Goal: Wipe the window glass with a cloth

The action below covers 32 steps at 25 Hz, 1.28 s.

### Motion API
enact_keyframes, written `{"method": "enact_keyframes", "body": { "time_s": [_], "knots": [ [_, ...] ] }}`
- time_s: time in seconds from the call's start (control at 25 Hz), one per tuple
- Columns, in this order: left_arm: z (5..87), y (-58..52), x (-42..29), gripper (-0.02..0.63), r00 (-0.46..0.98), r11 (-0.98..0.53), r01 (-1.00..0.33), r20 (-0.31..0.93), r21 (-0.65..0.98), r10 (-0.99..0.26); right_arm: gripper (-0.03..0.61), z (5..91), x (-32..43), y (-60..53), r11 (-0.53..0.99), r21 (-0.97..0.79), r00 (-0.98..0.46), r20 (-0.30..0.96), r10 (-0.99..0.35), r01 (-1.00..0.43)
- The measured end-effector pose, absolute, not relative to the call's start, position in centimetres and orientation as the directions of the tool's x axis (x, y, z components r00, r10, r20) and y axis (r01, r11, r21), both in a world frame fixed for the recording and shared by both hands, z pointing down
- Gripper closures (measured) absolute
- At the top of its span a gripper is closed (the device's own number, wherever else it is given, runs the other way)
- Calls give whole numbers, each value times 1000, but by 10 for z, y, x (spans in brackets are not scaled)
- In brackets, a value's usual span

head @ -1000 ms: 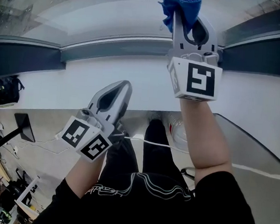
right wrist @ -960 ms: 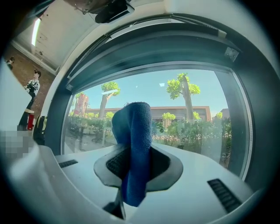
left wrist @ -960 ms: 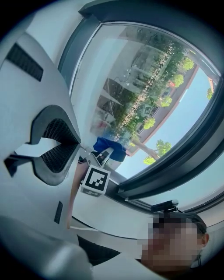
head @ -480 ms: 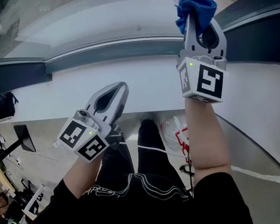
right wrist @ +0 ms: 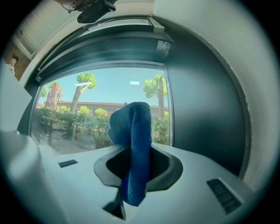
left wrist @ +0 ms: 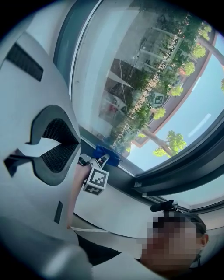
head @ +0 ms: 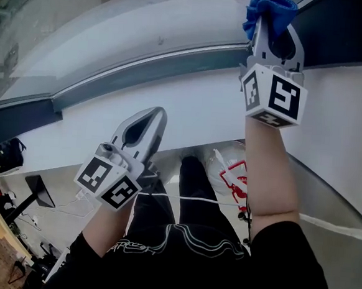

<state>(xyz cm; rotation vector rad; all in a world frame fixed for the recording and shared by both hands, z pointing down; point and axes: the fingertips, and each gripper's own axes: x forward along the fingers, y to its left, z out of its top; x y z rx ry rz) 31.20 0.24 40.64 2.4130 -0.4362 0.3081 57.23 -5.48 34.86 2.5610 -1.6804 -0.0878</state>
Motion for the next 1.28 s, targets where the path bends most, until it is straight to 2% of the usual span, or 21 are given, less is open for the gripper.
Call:
{"method": "enact_keyframes", "body": {
  "time_s": [0.32,0.56,0.96,1.28],
  "knots": [
    [404,0,322,607,922,-739,-369,326,564,-211,511,348,585,-55,-416,83,417,-3,-909,-906],
    [401,-17,294,607,914,-728,-396,314,560,-255,511,349,557,-58,-398,116,399,-16,-917,-910],
    [408,-51,188,607,868,-667,-496,312,557,-385,511,369,397,-108,-176,95,178,13,-984,-980],
    [415,-82,61,607,804,-584,-587,321,561,-500,511,384,238,-153,7,72,-4,46,-999,-997]
  ]
}}
